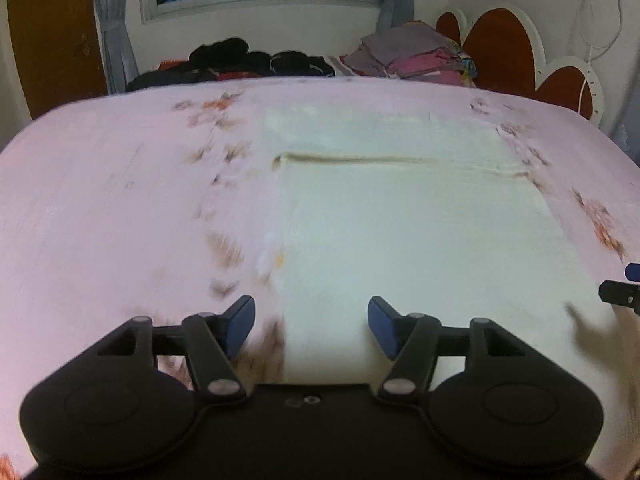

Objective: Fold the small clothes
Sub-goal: 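Move both tools to the sweater hem and close on it, then lift the hem with both tools and fold it toward the collar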

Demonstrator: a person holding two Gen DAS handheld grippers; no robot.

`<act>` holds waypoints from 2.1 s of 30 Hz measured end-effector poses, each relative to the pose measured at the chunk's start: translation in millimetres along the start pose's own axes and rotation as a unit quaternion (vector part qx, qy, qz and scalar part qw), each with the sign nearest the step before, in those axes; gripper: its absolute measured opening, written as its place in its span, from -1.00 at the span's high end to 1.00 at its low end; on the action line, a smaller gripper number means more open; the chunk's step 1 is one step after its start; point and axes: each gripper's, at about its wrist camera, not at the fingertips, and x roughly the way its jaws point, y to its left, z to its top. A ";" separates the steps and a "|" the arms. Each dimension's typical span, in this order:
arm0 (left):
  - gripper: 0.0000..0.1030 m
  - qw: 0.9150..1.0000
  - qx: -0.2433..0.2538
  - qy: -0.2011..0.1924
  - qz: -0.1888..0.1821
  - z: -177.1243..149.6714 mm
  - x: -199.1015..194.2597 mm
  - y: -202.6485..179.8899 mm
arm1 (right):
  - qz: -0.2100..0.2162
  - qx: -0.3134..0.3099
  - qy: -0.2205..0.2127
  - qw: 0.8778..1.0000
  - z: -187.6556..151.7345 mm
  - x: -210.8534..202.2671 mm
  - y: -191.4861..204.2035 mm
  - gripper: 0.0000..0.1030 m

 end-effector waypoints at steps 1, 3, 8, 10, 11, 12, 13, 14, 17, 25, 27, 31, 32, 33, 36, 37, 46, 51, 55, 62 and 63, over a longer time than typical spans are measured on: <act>-0.20 1.000 -0.002 0.002 -0.002 -6.5 -3.8 3.9 | -0.002 0.005 0.003 1.000 -6.0 -4.2 -0.1 -0.50; -0.20 1.000 -0.004 0.008 -0.003 -19.4 -11.6 10.2 | -0.010 0.013 0.008 1.000 -18.1 -11.1 -1.4 -0.50; -0.19 0.999 -0.028 0.032 -0.014 -50.2 -24.7 26.0 | -0.029 0.037 0.018 0.999 -43.5 -27.8 -10.0 -0.50; -0.18 0.998 -0.042 0.044 -0.026 -62.9 -26.9 29.9 | -0.037 0.041 0.020 0.998 -52.0 -34.0 -13.3 -0.50; -0.18 0.997 -0.046 0.049 -0.031 -68.2 -27.6 31.0 | -0.040 0.043 0.022 0.998 -56.5 -36.9 -15.4 -0.50; -0.17 0.997 -0.049 0.052 -0.035 -72.8 -27.7 30.9 | -0.042 0.046 0.024 0.998 -60.9 -39.2 -17.3 -0.50; -0.15 0.996 -0.052 0.055 -0.040 -76.8 -27.8 30.2 | -0.045 0.050 0.027 0.997 -65.8 -41.4 -19.5 -0.50; -0.15 0.996 -0.053 0.057 -0.046 -80.5 -27.7 28.6 | -0.046 0.053 0.029 0.997 -70.0 -43.1 -21.3 -0.50; -0.13 0.995 -0.052 0.059 -0.063 -86.6 -27.2 22.7 | -0.047 0.068 0.037 0.996 -83.0 -48.0 -26.5 -0.50; -0.12 0.991 -0.067 0.066 -0.091 -93.4 -21.0 12.9 | -0.032 0.096 0.062 0.993 -105.5 -51.1 -30.1 0.14; 0.00 0.991 -0.068 0.066 -0.093 -94.1 -20.8 11.2 | -0.027 0.101 0.065 0.992 -107.8 -48.6 -29.2 0.17; 0.30 0.990 -0.073 0.073 -0.101 -95.8 -20.9 9.2 | -0.014 0.098 0.073 0.992 -104.9 -43.2 -25.1 0.36; 0.36 0.989 -0.077 0.075 -0.103 -95.2 -19.9 8.7 | -0.012 0.095 0.075 0.993 -103.7 -41.2 -24.2 0.39; 0.51 0.988 -0.080 0.076 -0.105 -94.8 -19.4 9.3 | -0.007 0.095 0.077 0.993 -102.3 -40.3 -24.2 0.48; 0.75 0.986 -0.089 0.081 -0.114 -92.9 -17.6 12.0 | 0.009 0.096 0.085 0.992 -98.3 -37.2 -26.0 0.76; 0.80 0.986 -0.090 0.081 -0.119 -91.0 -18.0 13.1 | 0.016 0.099 0.087 0.991 -96.8 -37.0 -27.2 0.85; 0.93 0.983 -0.106 0.030 -0.149 -50.8 -32.5 19.3 | 0.071 0.150 0.054 0.985 -63.7 -48.0 -41.9 0.87; 0.93 0.979 -0.124 -0.005 -0.159 -16.2 -31.5 21.0 | 0.086 0.160 0.014 0.983 -26.7 -53.8 -43.7 0.87; 0.93 0.978 -0.126 -0.027 -0.162 13.8 -22.2 22.2 | 0.094 0.167 -0.014 0.981 8.2 -49.3 -50.8 0.87; 0.93 0.972 -0.163 -0.048 -0.162 64.6 14.0 27.7 | 0.101 0.193 -0.048 0.975 67.1 -15.3 -73.9 0.87; 0.93 0.972 -0.166 -0.052 -0.159 71.8 20.4 28.8 | 0.102 0.194 -0.051 0.974 74.6 -8.6 -76.7 0.87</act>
